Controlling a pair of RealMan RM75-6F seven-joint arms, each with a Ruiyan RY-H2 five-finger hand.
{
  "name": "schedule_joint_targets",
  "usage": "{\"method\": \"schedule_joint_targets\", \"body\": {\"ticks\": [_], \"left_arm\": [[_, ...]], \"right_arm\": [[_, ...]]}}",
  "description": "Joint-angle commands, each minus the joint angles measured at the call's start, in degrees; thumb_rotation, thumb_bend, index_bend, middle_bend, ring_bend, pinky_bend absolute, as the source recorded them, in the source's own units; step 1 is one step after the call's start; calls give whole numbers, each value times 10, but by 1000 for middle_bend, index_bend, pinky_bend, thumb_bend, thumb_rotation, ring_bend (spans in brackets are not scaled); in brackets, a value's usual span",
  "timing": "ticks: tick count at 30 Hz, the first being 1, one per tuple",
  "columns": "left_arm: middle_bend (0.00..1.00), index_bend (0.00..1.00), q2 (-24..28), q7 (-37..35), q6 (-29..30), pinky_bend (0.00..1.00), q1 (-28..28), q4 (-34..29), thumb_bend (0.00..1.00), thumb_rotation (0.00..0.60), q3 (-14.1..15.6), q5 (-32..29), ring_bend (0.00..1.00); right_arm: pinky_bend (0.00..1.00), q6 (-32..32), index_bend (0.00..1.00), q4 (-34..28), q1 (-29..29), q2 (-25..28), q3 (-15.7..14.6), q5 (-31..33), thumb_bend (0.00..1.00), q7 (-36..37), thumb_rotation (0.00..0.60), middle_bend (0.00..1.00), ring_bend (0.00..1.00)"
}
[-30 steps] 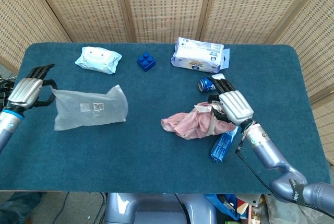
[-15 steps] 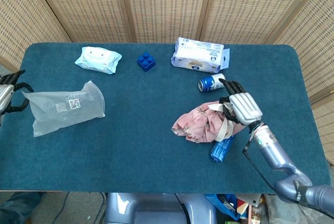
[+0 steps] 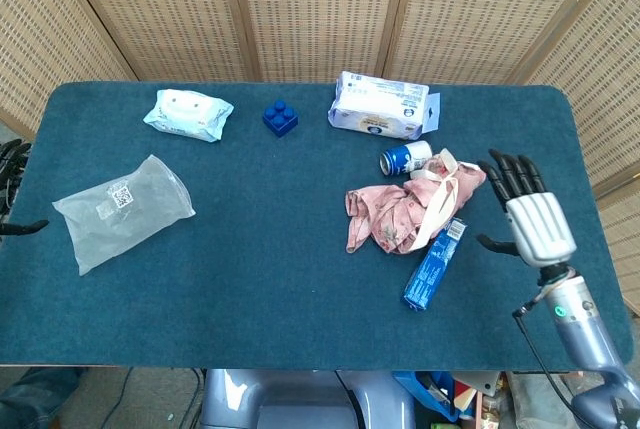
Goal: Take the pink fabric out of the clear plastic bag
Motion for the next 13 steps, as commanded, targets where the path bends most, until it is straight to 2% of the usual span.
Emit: {"method": "schedule_joint_targets", "body": {"ticks": [1,3,6,13], "left_arm": [[0,0,37,118,113,0,81,-148,16,600,-11,-38,0],[0,0,36,180,169,0,124,-205,16,600,8,-32,0],[0,0,23,238,227,0,163,-252,17,600,18,-21,0],[0,0,10,262,263,0,198,-272,17,600,33,13,0]], "right_arm": [[0,65,0,34,-67,-4,-30,-20,0,-3,600,0,0],[0,88,0,31,-102,-9,-52,-26,0,16,600,0,0],[0,122,0,40,-133,-18,-66,-48,0,35,600,0,0],[0,143,0,19,-172,-10,-87,-70,0,39,600,0,0]]}}
